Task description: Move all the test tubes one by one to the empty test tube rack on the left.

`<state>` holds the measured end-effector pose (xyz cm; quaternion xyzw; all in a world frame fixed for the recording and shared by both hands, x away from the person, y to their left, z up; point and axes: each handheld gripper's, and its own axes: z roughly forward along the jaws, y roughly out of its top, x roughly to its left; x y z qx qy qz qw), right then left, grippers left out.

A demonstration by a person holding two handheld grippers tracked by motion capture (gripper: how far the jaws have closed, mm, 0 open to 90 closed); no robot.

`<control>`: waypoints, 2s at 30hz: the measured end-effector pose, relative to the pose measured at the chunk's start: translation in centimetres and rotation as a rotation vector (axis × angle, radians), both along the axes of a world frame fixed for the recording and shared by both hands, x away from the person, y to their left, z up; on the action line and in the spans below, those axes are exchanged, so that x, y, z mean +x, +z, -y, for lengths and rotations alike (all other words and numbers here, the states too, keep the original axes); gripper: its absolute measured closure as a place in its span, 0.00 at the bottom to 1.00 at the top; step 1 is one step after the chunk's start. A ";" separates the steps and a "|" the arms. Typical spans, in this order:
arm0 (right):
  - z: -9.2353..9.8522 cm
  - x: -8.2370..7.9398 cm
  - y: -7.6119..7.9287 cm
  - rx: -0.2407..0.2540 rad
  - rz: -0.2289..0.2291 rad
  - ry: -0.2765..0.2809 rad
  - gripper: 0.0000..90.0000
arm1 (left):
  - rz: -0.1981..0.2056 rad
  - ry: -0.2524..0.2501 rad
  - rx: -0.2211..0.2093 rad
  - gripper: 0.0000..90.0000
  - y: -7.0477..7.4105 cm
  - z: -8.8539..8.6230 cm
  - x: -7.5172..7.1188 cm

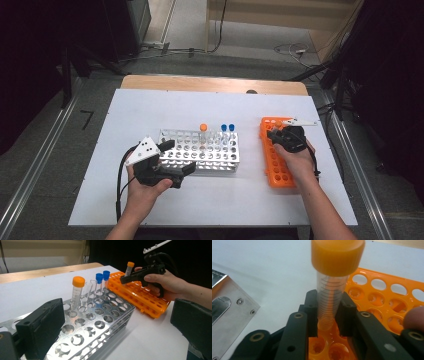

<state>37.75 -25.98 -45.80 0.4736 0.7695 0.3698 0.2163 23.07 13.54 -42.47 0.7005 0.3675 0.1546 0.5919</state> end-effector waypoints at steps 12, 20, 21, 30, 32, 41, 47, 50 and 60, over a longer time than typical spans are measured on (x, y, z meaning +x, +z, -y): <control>0.7 -2.4 2.4 0.046 0.138 0.034 0.81 | 0.004 -0.021 0.001 0.00 0.3 0.5 -0.1; 0.0 -6.2 3.7 0.077 0.158 0.146 0.81 | 0.015 -0.053 0.004 0.00 0.7 1.5 -0.3; -0.2 -6.8 3.6 0.084 0.157 0.162 0.81 | 0.017 -0.059 0.003 0.00 0.8 1.7 -0.4; -2.3 -11.0 3.2 0.141 0.137 0.308 0.81 | 0.027 -0.104 0.000 0.01 1.2 3.0 -0.8; -2.8 -11.8 3.3 0.146 0.136 0.343 0.81 | 0.028 -0.119 0.004 0.03 1.3 3.4 -0.9; -5.8 -13.9 2.7 0.140 0.105 0.475 0.81 | 0.041 -0.222 0.003 0.19 1.5 5.5 -1.4; -7.4 -14.7 2.4 0.142 0.088 0.537 0.81 | 0.049 -0.283 0.012 0.33 1.7 6.3 -1.6; -8.1 -15.1 2.3 0.141 0.079 0.559 0.81 | 0.048 -0.305 0.025 0.37 1.6 6.7 -1.6; -9.0 -15.5 2.3 0.141 0.073 0.606 0.81 | 0.035 -0.376 0.055 0.47 1.2 7.7 -1.6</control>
